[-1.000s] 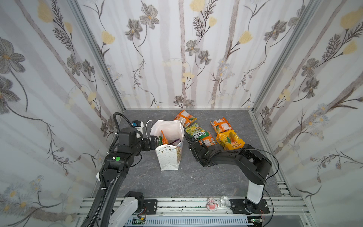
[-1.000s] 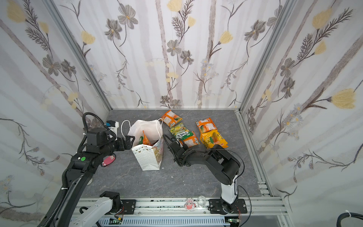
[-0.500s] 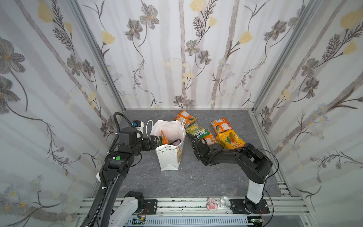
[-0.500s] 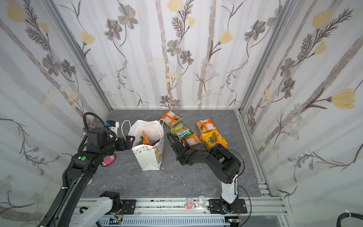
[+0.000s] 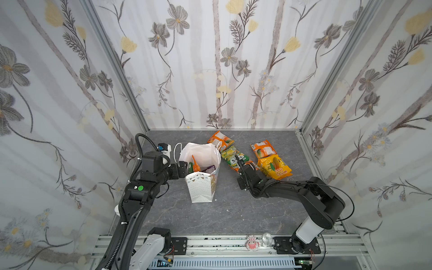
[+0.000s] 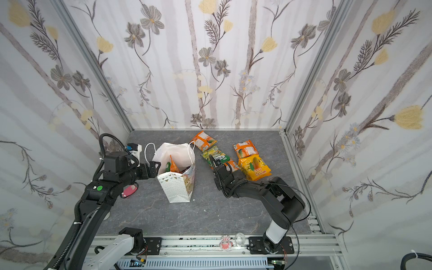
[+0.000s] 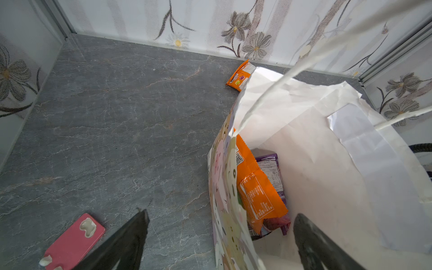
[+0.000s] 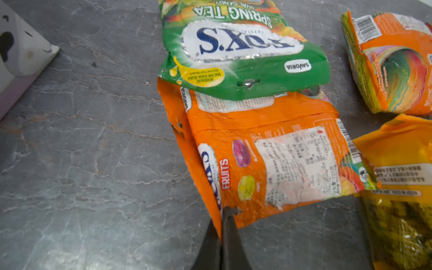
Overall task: Place the snacks into the paper bag
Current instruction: 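Lift the orange Fox's Fruits packet with the right gripper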
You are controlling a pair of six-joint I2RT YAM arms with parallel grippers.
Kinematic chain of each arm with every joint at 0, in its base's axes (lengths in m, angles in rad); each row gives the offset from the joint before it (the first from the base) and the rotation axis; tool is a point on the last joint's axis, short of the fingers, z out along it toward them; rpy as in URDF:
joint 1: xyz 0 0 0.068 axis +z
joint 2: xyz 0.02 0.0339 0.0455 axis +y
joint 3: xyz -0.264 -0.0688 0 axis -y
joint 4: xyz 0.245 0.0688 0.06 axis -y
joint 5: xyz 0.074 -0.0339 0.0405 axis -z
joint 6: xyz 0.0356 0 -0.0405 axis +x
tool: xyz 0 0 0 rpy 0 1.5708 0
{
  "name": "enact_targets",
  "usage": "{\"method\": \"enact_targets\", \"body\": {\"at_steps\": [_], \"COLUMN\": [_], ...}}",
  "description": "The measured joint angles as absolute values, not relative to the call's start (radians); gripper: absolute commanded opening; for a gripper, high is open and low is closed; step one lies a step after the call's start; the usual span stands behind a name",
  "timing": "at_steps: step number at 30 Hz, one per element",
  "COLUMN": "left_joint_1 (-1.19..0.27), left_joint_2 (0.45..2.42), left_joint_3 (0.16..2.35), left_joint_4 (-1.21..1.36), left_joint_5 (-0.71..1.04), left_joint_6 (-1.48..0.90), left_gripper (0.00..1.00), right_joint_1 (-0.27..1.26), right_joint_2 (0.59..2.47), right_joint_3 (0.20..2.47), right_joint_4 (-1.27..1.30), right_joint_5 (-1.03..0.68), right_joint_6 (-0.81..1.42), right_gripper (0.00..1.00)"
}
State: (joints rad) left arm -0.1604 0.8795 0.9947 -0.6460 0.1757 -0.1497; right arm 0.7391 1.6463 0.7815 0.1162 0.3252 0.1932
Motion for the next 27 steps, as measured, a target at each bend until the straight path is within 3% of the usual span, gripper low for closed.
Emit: {"method": "enact_targets", "body": {"at_steps": [8, 27], "left_joint_1": [-0.16, -0.16], "left_joint_2": [0.879, 0.877], "left_joint_3": [0.995, 0.995], "left_joint_4": [-0.646, -0.646], "left_joint_5": [0.176, 0.176], "left_joint_6": [-0.149, -0.149], "left_gripper": [0.97, 0.97], "right_joint_1": [0.697, 0.649], "right_joint_2": [1.493, 1.254], "right_joint_3": [0.761, 0.766], "right_joint_4": [0.126, 0.028], "right_joint_5": [0.183, 0.1], "right_joint_6": [0.209, 0.253], "right_gripper": [0.0, 0.0]}}
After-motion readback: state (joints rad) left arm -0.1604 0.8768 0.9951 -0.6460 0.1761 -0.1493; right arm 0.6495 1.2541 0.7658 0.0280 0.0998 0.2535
